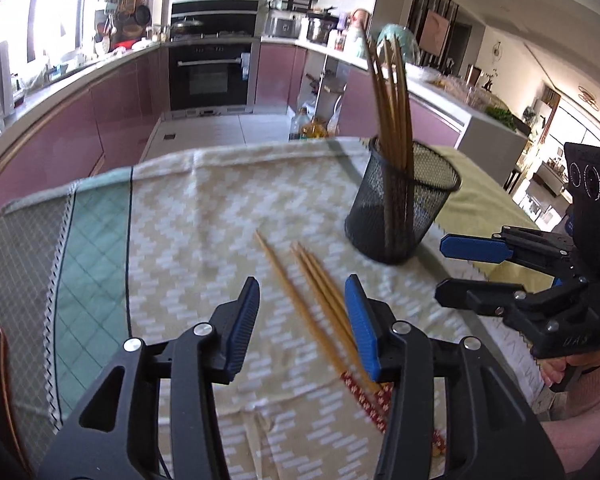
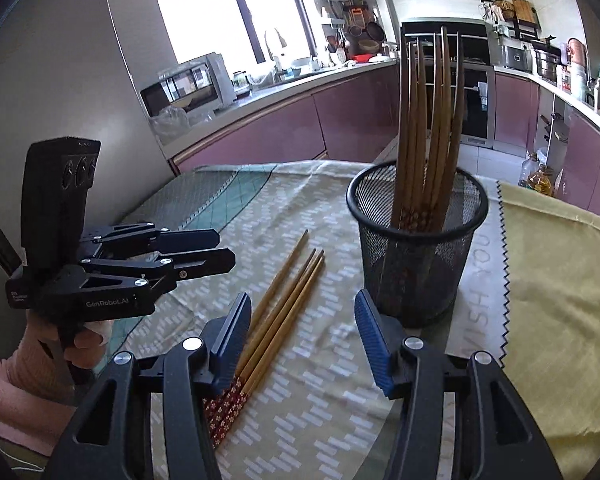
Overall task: Organize utensils
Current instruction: 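Move both open grippers back over the remaining chopsticks on the cloth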
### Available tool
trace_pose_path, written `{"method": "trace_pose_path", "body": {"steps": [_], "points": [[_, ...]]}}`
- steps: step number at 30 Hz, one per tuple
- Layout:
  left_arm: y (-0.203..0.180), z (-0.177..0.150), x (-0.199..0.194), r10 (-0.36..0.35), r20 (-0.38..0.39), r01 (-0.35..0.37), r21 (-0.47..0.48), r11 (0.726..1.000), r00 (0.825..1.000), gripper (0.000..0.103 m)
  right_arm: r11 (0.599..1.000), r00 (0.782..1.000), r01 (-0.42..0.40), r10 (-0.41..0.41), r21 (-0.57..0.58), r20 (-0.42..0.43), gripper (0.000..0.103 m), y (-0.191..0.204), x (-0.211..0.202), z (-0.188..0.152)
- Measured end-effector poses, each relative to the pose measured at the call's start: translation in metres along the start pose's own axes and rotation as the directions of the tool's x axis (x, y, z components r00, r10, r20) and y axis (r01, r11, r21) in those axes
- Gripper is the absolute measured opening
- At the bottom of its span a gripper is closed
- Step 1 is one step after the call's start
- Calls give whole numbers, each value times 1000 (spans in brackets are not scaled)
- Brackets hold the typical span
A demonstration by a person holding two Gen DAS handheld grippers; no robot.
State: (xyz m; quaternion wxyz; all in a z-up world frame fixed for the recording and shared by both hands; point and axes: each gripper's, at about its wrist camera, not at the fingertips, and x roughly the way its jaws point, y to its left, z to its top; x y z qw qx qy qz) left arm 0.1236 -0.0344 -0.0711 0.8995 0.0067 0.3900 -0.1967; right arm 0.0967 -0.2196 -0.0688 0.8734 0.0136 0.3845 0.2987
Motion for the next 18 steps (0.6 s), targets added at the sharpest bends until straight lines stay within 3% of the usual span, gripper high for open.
{"method": "trace_pose_path", "body": {"steps": [6, 18], "points": [[-2, -18, 18, 34, -70, -33, 13, 999, 997, 45, 1000, 997, 9, -10, -11, -74, 52, 12, 24, -16], [-6, -23, 34, 50, -121, -47, 28, 998, 991, 46, 996, 992, 66, -72, -56, -103, 52, 24, 32, -28]]}}
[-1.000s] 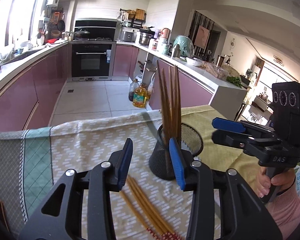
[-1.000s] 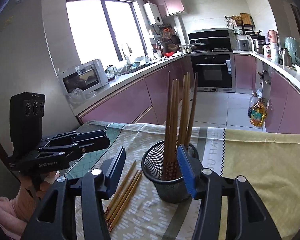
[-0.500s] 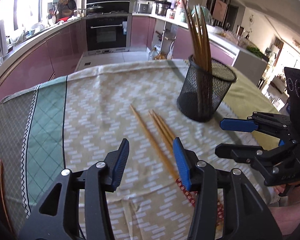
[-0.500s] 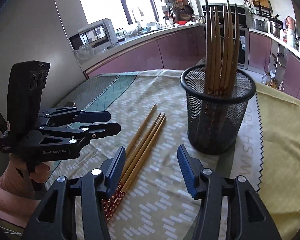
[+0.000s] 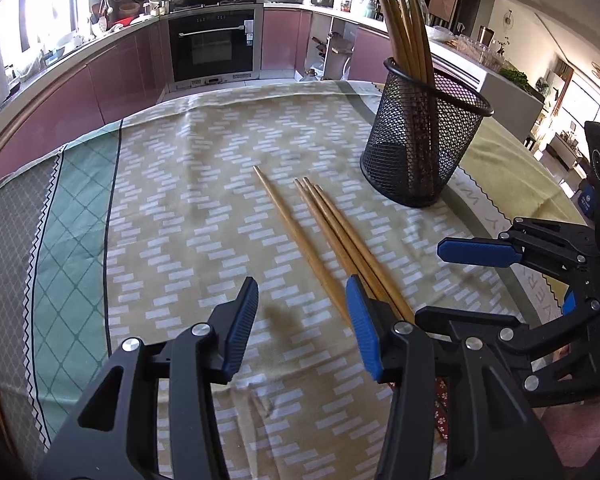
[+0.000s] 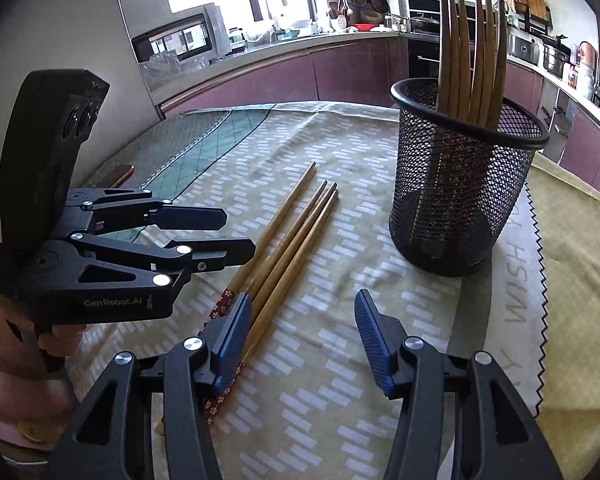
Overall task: Organize utensils
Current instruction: 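Move both open grippers back over the remaining chopsticks on the cloth, then close the left gripper on a chopstick while the right gripper grasps another chopstick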
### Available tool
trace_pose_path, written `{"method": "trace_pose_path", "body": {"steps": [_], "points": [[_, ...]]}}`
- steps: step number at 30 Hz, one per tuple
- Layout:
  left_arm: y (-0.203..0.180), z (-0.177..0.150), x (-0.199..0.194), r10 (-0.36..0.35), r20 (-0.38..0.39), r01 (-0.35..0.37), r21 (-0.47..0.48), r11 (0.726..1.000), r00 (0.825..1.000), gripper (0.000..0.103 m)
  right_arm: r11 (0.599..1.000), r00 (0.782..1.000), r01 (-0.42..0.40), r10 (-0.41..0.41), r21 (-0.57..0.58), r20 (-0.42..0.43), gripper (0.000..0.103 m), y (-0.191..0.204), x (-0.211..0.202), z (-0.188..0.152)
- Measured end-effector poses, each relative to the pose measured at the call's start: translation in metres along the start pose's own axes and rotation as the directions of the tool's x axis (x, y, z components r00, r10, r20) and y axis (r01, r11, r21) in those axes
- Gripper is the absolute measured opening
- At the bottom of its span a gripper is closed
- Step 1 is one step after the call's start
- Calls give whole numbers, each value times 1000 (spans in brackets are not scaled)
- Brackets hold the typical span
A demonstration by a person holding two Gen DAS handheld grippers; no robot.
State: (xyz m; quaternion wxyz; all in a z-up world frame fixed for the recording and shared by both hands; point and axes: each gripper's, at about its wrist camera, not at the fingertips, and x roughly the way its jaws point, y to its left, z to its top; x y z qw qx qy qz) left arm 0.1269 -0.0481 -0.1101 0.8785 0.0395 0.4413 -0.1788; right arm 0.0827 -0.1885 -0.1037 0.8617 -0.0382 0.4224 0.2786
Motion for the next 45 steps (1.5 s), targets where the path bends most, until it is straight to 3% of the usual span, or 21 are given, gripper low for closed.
{"method": "trace_pose_path", "body": {"steps": [14, 19, 27, 33, 42, 45], "points": [[-9, 3, 12, 16, -22, -15, 37, 999, 1000, 46, 1000, 999, 26, -26, -15, -22, 51, 4, 9, 0], [-7, 2, 11, 7, -24, -6, 32, 999, 1000, 37, 999, 999, 27, -28, -19, -29, 47, 3, 9, 2], [-4, 0, 10, -3, -26, 4, 25, 1000, 1000, 35, 998, 998, 54, -55, -40, -42, 45, 8, 17, 5], [-2, 0, 9, -6, -26, 6, 21, 1000, 1000, 30, 998, 997, 62, -63, -28, -42, 29, 2, 17, 5], [-1, 9, 15, -1, -28, 1, 10, 1000, 1000, 30, 998, 997, 66, -66, -6, -32, 29, 0, 24, 11], [-2, 12, 18, 11, -27, -11, 1, 1000, 1000, 25, 997, 997, 69, -69, 21, -28, 21, -4, 23, 12]]}}
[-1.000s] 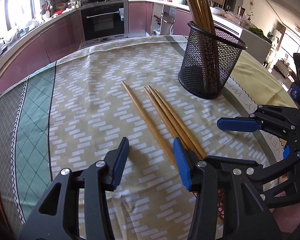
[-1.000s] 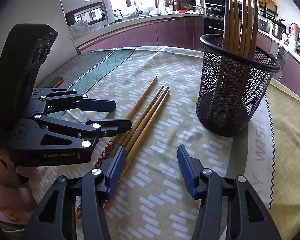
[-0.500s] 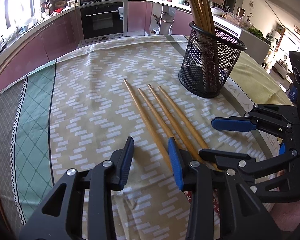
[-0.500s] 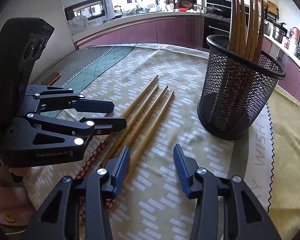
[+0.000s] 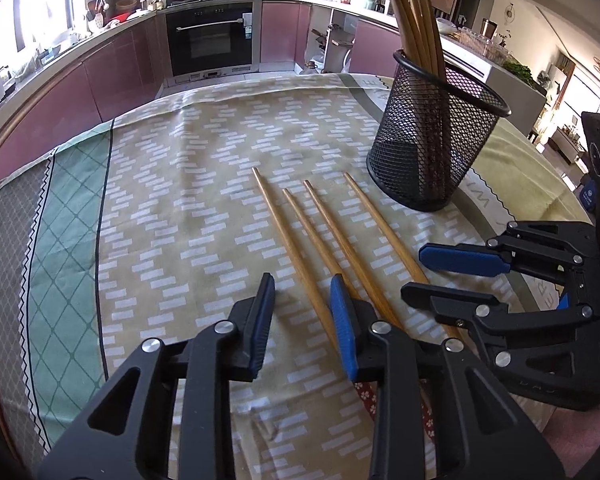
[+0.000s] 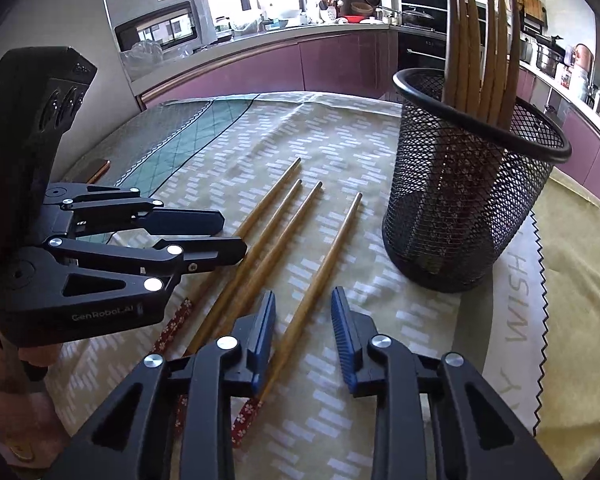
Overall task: Organize utensils
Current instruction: 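Close the left gripper on a chopstick while the right gripper grasps another chopstick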
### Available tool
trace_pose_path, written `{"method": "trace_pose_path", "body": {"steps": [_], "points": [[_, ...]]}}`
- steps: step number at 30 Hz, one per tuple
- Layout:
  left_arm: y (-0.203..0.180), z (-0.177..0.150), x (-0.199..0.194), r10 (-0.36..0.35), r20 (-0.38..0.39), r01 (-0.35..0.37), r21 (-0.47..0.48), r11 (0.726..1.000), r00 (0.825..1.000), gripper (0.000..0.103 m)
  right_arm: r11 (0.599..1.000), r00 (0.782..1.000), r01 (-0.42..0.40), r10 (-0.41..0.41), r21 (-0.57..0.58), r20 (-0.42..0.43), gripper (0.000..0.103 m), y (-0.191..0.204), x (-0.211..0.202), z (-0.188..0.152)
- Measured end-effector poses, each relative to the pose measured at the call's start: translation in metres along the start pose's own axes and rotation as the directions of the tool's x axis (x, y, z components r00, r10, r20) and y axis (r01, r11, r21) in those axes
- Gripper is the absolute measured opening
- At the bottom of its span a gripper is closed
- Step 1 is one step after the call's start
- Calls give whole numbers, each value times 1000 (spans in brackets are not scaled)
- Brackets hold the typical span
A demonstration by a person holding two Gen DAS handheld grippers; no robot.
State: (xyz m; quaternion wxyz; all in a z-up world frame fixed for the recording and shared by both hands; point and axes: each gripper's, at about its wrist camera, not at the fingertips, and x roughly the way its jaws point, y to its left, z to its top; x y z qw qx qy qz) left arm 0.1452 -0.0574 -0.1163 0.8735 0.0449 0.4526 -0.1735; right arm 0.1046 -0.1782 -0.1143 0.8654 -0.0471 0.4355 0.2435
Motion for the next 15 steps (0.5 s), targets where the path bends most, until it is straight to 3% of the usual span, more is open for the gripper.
{"method": "trace_pose_path", "body": {"steps": [4, 15], "points": [[0, 0, 0, -6, 5, 6, -24, 1000, 1000, 15, 998, 1000, -29, 28, 60, 7, 11, -11, -2, -2], [7, -10, -12, -15, 26, 18, -89, 996, 1000, 8, 987, 995, -95, 91, 129, 40, 6, -26, -14, -7]]}}
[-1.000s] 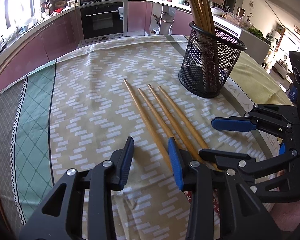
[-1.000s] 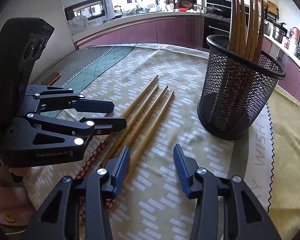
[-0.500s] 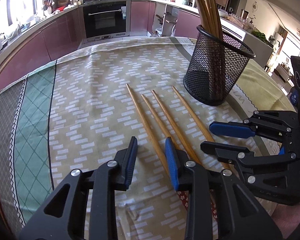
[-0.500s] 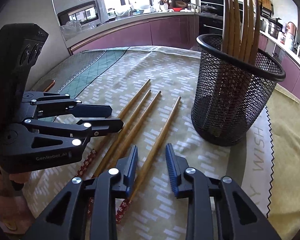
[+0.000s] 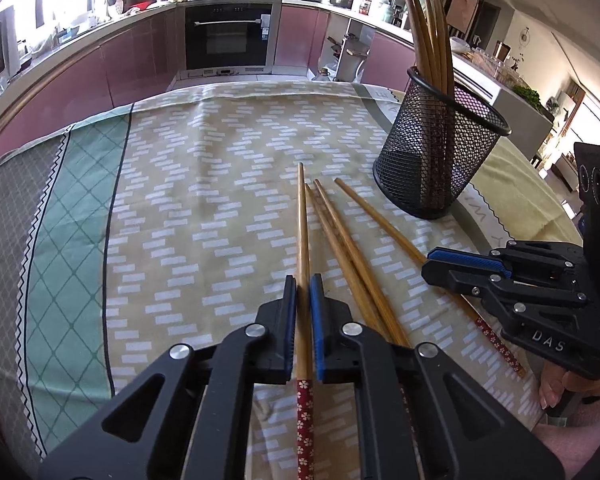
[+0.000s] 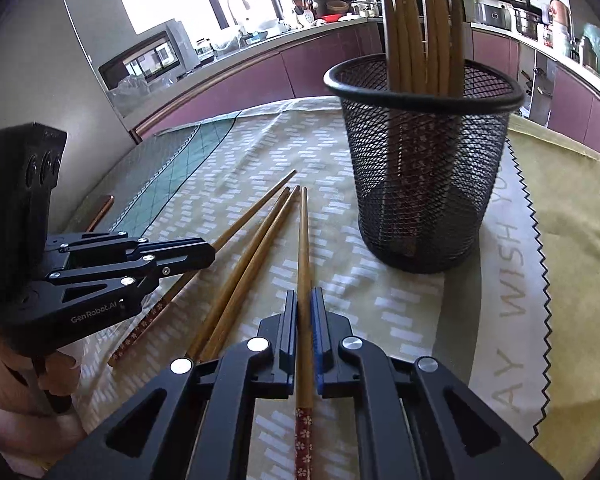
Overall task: Organize utensils
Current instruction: 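Close the left gripper on a chopstick while the right gripper grasps another chopstick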
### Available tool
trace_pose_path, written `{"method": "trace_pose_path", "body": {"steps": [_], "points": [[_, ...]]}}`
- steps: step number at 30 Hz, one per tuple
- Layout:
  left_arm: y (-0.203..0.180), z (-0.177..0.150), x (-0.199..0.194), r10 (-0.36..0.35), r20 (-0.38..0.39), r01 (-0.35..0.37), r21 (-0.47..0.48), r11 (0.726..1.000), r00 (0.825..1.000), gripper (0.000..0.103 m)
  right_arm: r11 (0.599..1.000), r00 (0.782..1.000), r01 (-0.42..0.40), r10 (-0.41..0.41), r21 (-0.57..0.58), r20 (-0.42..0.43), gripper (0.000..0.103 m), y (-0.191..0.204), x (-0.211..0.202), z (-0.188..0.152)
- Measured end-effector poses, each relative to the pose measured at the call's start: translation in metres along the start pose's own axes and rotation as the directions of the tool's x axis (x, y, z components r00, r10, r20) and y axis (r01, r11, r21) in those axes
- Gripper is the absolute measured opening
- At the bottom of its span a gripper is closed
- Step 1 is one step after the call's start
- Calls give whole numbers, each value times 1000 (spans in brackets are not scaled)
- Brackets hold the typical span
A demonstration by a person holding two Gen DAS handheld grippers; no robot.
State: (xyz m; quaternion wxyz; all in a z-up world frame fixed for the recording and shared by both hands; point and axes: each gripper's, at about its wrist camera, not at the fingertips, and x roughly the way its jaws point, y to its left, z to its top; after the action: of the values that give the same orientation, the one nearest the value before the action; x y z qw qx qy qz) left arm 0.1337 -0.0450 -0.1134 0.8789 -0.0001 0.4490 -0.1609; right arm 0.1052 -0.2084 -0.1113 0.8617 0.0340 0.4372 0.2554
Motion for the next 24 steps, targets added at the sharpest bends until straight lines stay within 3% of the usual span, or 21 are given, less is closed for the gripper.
{"method": "trace_pose_path", "body": {"steps": [7, 17, 24], "points": [[-8, -9, -11, -35, 2, 35, 48, 998, 999, 8, 996, 998, -66, 66, -52, -1, 6, 11, -6, 1], [-13, -12, -2, -41, -33, 44, 96, 994, 999, 9, 996, 998, -35, 30, -85, -60, 9, 20, 11, 5], [-14, -1, 9, -61, -46, 66, 107, 992, 997, 17, 994, 998, -29, 23, -101, -64, 10, 23, 23, 14]]}}
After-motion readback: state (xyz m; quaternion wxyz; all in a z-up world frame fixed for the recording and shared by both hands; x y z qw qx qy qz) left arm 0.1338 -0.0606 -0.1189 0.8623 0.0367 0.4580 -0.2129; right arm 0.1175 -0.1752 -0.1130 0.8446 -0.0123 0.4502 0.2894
